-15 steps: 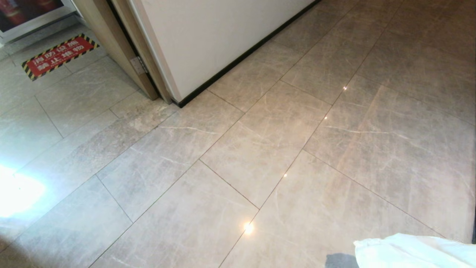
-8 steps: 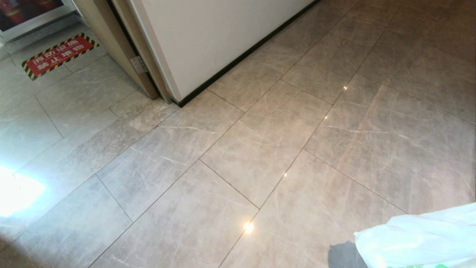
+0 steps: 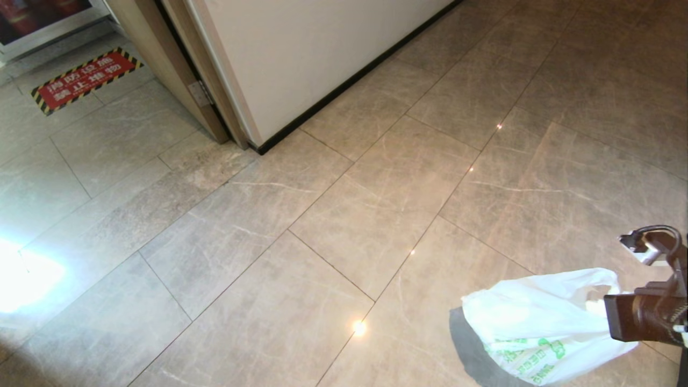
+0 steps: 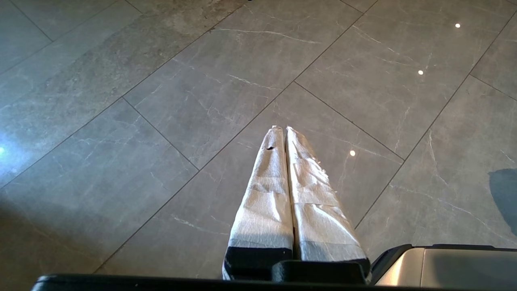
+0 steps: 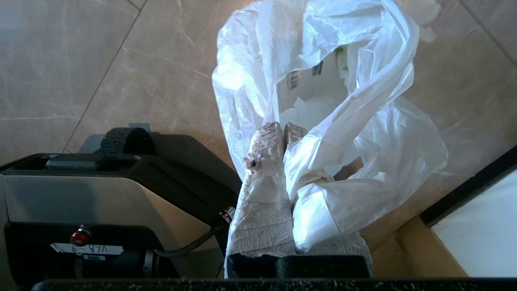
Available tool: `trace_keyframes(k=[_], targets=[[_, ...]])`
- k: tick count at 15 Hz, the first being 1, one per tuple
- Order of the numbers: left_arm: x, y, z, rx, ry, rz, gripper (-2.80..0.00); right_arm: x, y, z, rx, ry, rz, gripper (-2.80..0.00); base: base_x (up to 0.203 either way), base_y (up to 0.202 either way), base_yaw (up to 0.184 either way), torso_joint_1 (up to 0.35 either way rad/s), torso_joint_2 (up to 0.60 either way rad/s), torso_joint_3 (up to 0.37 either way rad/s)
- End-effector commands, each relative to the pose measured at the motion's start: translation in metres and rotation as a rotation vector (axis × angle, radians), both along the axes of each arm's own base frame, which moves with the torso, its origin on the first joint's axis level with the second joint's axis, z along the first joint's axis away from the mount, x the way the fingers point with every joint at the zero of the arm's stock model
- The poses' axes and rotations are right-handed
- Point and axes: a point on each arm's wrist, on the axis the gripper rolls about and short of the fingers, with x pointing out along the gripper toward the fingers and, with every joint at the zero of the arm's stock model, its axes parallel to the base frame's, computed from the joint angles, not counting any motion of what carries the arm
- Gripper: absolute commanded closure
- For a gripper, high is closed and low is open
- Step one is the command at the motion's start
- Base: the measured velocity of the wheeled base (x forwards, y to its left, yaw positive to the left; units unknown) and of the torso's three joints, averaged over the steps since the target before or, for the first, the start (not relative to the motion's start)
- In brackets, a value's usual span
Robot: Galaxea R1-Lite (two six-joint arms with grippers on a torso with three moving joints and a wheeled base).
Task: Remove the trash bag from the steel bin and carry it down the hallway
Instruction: Put the trash bag at the door
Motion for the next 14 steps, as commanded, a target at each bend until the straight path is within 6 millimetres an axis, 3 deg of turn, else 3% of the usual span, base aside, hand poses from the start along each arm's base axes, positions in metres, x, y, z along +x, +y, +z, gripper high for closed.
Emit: trace_keyframes(k=[1, 6, 7, 9, 11, 14], targets=[[0.000, 0.000, 0.000, -0.001, 0.000, 0.000, 0.00, 0.018, 0.001, -0.035, 0.017, 0.123, 0.017, 0.00, 0.000, 0.000, 0.000, 0.000, 0.00, 0.000], [0.000, 0.000, 0.000, -0.001, 0.000, 0.000, 0.00, 0.029, 0.001, -0.064, 0.037, 0.236, 0.027, 0.00, 0.000, 0.000, 0.000, 0.000, 0.00, 0.000], [0.000, 0.000, 0.000, -0.001, 0.000, 0.001, 0.00, 0.031, 0.001, -0.067, 0.040, 0.248, 0.025, -2.80, 0.000, 0.000, 0.000, 0.000, 0.00, 0.000], [0.000, 0.000, 0.000, -0.001, 0.000, 0.001, 0.00, 0.040, 0.001, -0.075, 0.045, 0.237, 0.020, -2.80, 0.000, 0.000, 0.000, 0.000, 0.00, 0.000], [0.000, 0.000, 0.000, -0.001, 0.000, -0.001, 0.00, 0.048, 0.001, -0.069, 0.030, 0.170, 0.028, -2.80, 0.000, 0.000, 0.000, 0.000, 0.00, 0.000], [0.000, 0.000, 0.000, -0.001, 0.000, 0.000, 0.00, 0.040, 0.000, -0.054, 0.026, 0.130, 0.037, -2.80, 0.000, 0.000, 0.000, 0.000, 0.00, 0.000]])
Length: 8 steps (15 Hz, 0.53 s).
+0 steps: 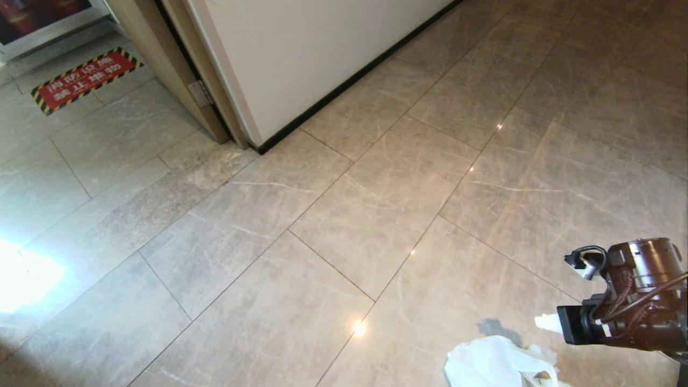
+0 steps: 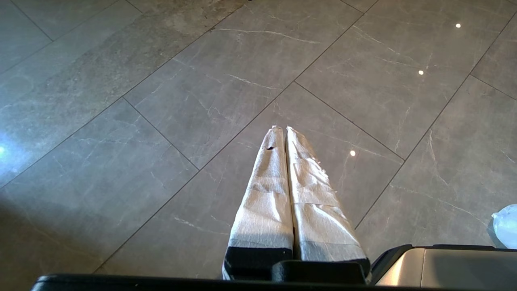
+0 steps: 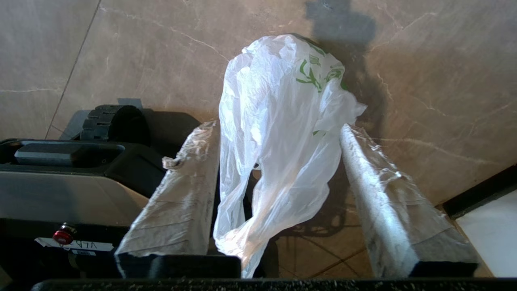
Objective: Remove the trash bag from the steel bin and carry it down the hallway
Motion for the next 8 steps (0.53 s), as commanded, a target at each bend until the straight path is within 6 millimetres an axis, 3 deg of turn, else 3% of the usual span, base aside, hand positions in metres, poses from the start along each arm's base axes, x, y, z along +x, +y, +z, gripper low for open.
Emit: trace_keyframes(k=[1, 8], targets=[[0.000, 0.000, 0.000, 0.000, 0.000, 0.000, 0.00, -0.009, 0.000, 0.010, -0.003, -0.005, 0.001, -2.80, 0.000, 0.000, 0.000, 0.000, 0.00, 0.000], [0.000, 0.000, 0.000, 0.000, 0.000, 0.000, 0.00, -0.051, -0.002, 0.042, -0.005, -0.117, -0.029, -2.80, 0.000, 0.000, 0.000, 0.000, 0.00, 0.000]])
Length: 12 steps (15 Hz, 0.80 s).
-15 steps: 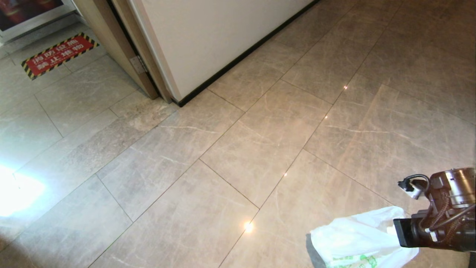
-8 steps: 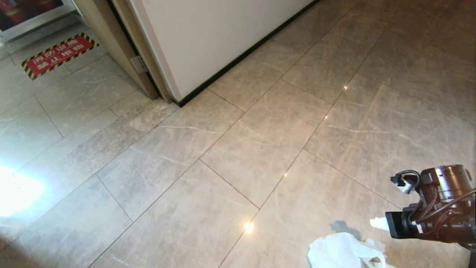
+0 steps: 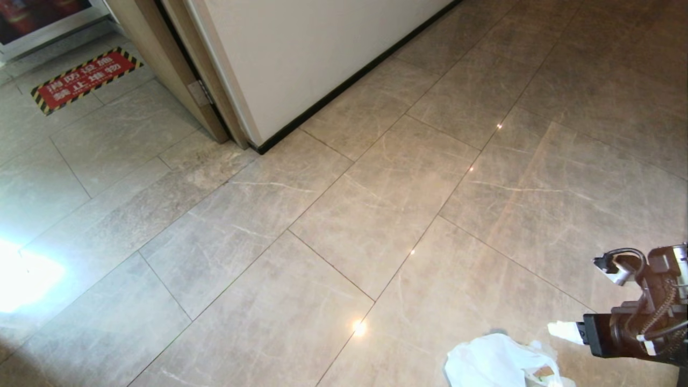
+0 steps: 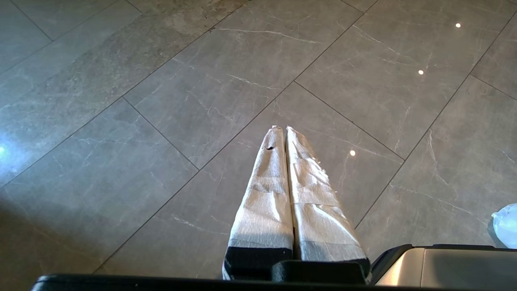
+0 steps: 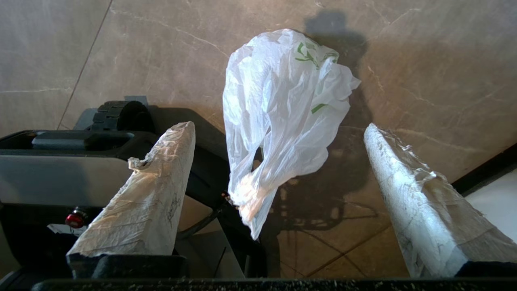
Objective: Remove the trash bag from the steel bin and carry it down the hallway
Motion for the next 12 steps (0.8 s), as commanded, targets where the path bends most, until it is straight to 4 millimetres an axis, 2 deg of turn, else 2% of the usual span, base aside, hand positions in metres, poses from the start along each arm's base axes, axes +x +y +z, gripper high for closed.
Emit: trace_keyframes(k=[1, 2, 3, 6, 9, 12], targets=[[0.000, 0.000, 0.000, 0.000, 0.000, -0.001, 0.00, -0.019, -0.002, 0.017, -0.017, -0.090, -0.020, -2.80, 0.000, 0.000, 0.000, 0.000, 0.00, 0.000], [0.000, 0.000, 0.000, 0.000, 0.000, -0.001, 0.00, -0.027, -0.003, 0.022, -0.035, -0.117, -0.037, -2.80, 0.000, 0.000, 0.000, 0.000, 0.00, 0.000], [0.000, 0.000, 0.000, 0.000, 0.000, 0.001, 0.00, -0.036, -0.003, 0.027, -0.046, -0.156, -0.050, 0.00, 0.000, 0.000, 0.000, 0.000, 0.00, 0.000], [0.000, 0.000, 0.000, 0.000, 0.000, -0.001, 0.00, -0.072, -0.003, 0.038, -0.087, -0.262, -0.041, 0.00, 0.000, 0.000, 0.000, 0.000, 0.00, 0.000], [0.000, 0.000, 0.000, 0.000, 0.000, 0.001, 0.00, -0.109, -0.003, 0.040, -0.133, -0.393, -0.047, 0.00, 0.000, 0.000, 0.000, 0.000, 0.00, 0.000], [0.000, 0.000, 0.000, 0.000, 0.000, 0.000, 0.00, -0.151, -0.001, 0.014, -0.173, -0.494, -0.044, 0.00, 0.000, 0.000, 0.000, 0.000, 0.00, 0.000]])
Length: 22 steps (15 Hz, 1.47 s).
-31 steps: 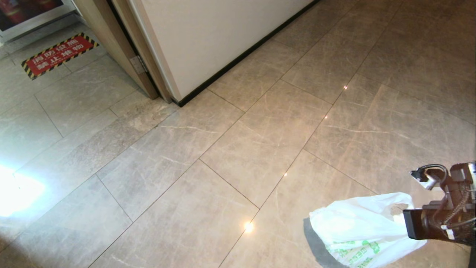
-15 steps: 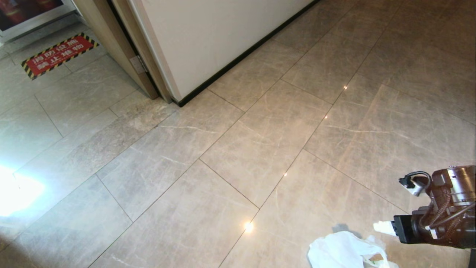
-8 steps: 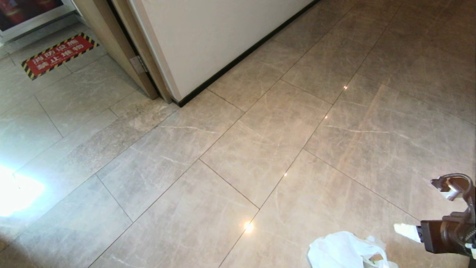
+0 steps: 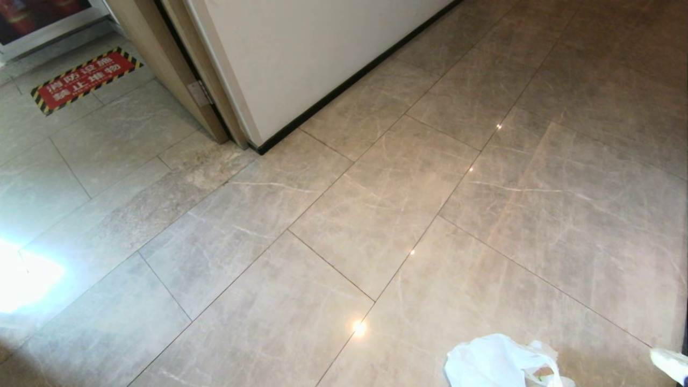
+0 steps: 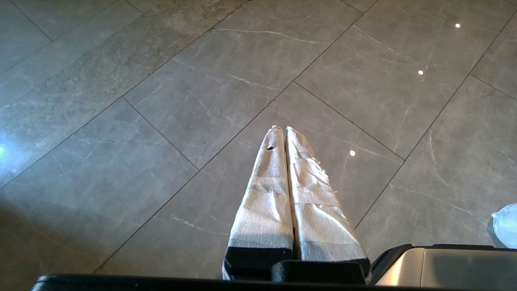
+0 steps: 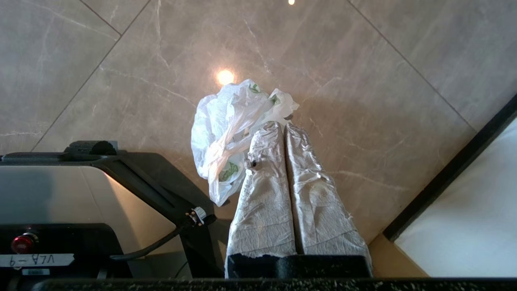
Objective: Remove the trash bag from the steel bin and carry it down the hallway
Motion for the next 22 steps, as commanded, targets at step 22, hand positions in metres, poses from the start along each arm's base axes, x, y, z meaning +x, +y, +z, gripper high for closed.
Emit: trace_keyframes(k=[22], targets=[[0.000, 0.000, 0.000, 0.014, 0.002, -0.002, 0.00, -0.089, 0.004, -0.050, 0.069, -0.503, 0.045, 0.00, 0.000, 0.000, 0.000, 0.000, 0.00, 0.000]])
